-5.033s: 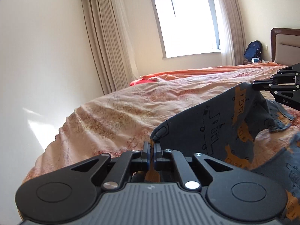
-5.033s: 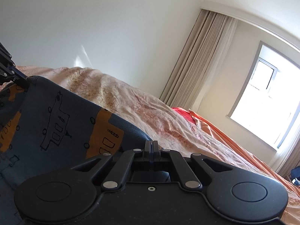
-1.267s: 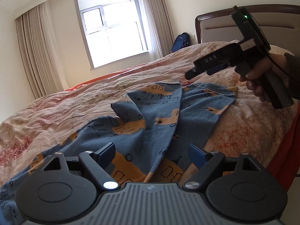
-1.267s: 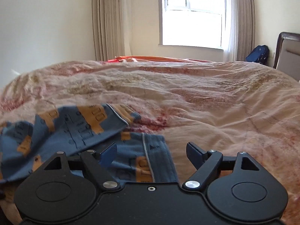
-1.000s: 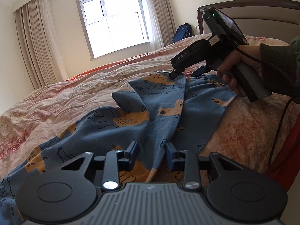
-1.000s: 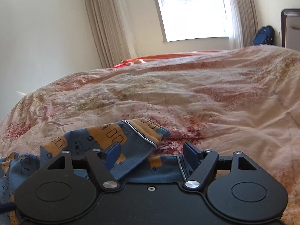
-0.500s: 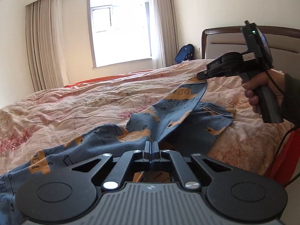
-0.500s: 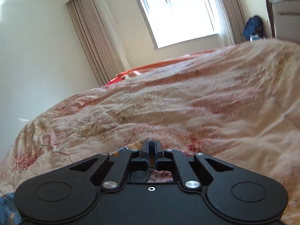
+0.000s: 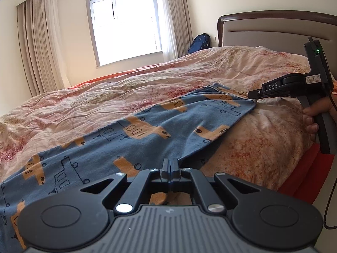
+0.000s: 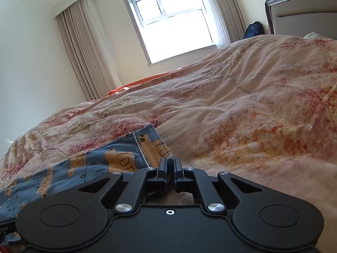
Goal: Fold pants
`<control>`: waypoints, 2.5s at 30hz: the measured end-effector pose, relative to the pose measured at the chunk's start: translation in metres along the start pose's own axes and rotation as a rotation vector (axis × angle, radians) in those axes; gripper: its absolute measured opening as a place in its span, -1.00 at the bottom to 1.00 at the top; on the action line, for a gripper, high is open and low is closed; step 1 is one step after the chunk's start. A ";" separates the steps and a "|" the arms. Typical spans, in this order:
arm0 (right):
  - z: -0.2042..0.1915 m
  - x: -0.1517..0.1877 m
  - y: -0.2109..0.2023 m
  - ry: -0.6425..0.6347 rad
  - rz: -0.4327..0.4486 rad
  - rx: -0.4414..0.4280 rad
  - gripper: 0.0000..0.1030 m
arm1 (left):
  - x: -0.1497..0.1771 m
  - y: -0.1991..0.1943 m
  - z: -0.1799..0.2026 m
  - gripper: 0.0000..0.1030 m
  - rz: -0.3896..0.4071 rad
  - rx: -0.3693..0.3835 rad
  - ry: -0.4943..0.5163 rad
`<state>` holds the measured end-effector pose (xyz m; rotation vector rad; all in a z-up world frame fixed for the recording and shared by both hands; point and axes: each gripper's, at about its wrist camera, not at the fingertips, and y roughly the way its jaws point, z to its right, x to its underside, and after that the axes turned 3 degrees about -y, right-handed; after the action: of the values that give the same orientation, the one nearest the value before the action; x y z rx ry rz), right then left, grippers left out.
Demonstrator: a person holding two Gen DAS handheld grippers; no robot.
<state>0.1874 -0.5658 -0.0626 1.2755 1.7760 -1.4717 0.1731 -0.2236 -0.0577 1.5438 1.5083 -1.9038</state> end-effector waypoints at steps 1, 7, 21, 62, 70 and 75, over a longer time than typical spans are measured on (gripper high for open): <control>-0.002 0.001 -0.001 -0.012 0.002 0.001 -0.90 | 0.000 0.001 0.000 -1.00 -0.011 0.013 -0.003; -0.014 0.004 0.004 -0.114 -0.008 0.024 -0.54 | 0.001 -0.016 -0.001 0.30 0.026 0.006 -0.035; -0.116 0.046 -0.029 -0.280 0.137 -0.090 0.99 | 0.032 -0.093 -0.093 0.99 0.096 -0.353 -0.240; -0.368 0.125 -0.015 -0.434 -0.152 -0.421 0.99 | 0.138 -0.147 -0.246 -0.70 0.214 -0.478 -0.650; -0.372 0.126 -0.014 -0.450 -0.162 -0.412 0.99 | 0.133 -0.141 -0.238 -0.69 0.242 -0.465 -0.600; -0.373 0.126 -0.014 -0.454 -0.162 -0.412 0.99 | 0.152 -0.134 -0.260 -0.65 0.148 -0.415 -0.722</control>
<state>0.1867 -0.1722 -0.0528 0.5524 1.7697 -1.2591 0.1611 0.1043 -0.0847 0.6555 1.2861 -1.6529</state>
